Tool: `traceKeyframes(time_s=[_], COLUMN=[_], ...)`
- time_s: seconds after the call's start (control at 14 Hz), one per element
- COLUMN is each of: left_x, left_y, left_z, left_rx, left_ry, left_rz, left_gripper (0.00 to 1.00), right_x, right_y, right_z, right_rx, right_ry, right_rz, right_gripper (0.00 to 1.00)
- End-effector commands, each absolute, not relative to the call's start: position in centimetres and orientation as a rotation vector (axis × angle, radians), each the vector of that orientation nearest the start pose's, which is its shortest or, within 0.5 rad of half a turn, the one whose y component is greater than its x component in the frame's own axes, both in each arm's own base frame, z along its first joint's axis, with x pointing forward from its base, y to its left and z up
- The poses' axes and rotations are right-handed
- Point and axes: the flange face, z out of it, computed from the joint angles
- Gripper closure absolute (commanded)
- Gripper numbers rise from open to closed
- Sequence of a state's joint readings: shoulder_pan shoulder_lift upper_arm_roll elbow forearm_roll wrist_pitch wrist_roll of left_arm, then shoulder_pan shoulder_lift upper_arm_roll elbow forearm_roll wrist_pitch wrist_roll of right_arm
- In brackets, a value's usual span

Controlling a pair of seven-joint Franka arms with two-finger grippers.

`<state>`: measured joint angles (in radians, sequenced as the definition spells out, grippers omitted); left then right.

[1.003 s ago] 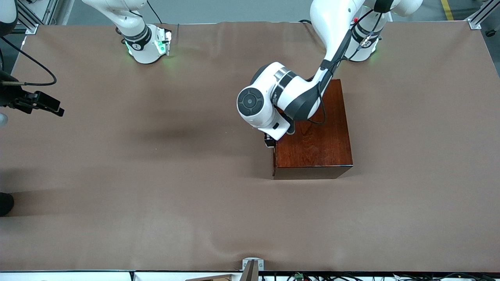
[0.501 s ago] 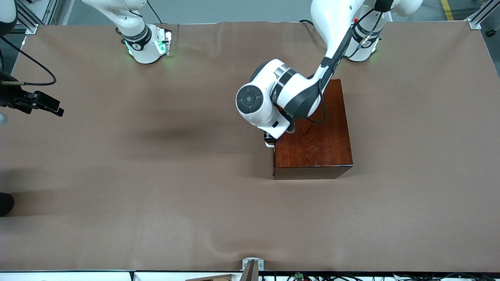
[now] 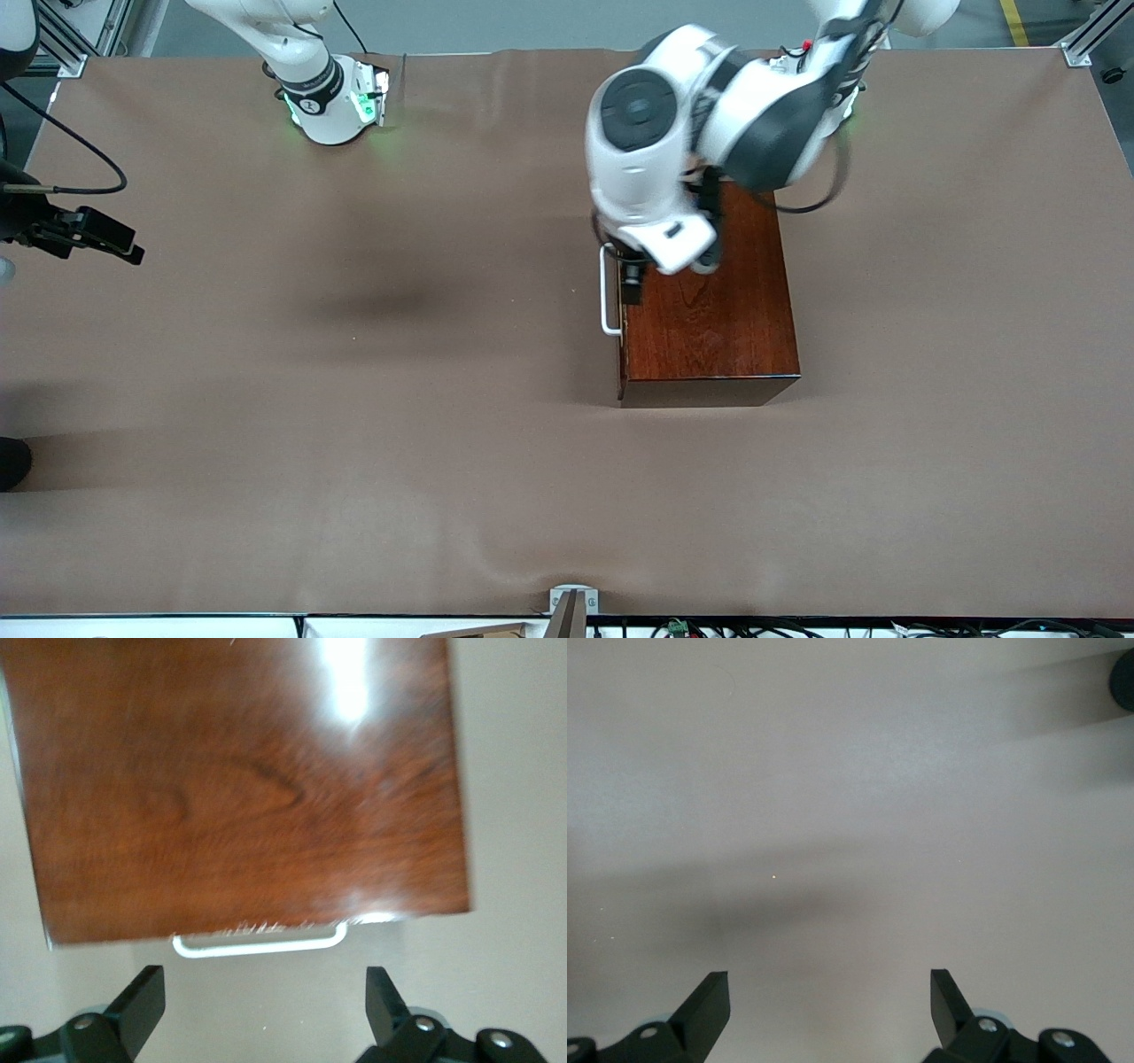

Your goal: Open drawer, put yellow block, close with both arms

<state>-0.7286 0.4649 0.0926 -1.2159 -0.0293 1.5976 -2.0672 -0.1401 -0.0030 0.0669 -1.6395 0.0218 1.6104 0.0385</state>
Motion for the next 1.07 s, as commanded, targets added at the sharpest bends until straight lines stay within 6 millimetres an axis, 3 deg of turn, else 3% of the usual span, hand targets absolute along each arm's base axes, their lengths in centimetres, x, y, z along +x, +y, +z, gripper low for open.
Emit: traceKeyframes(time_s=[0.0,0.36,0.72,1.0], left_x=[58.2,62.3,62.8,61.9], left_y=[-34.3,-23.7,-14.5,-11.2], left_z=[51.6,53.7,55.2,55.3], left_rx=[-2.348,-2.383,-2.478,-2.598], left_ry=[-1.958,-1.936,-1.827,-1.656], left_rz=[-0.004,-0.022,0.02,0.042], left_gripper=[0.0,0.0,0.0,0.0], right_x=[55.2,55.2,55.2,55.2], right_y=[-4.2,-4.3,-4.0,-4.0], right_z=[60.3,60.5,60.5,60.5], right_rx=[-3.116,-3.116,-3.116,-3.116], right_ry=[0.174,0.176,0.169,0.169], right_rz=[0.021,0.016,0.016,0.016], right_gripper=[0.0,0.0,0.0,0.0])
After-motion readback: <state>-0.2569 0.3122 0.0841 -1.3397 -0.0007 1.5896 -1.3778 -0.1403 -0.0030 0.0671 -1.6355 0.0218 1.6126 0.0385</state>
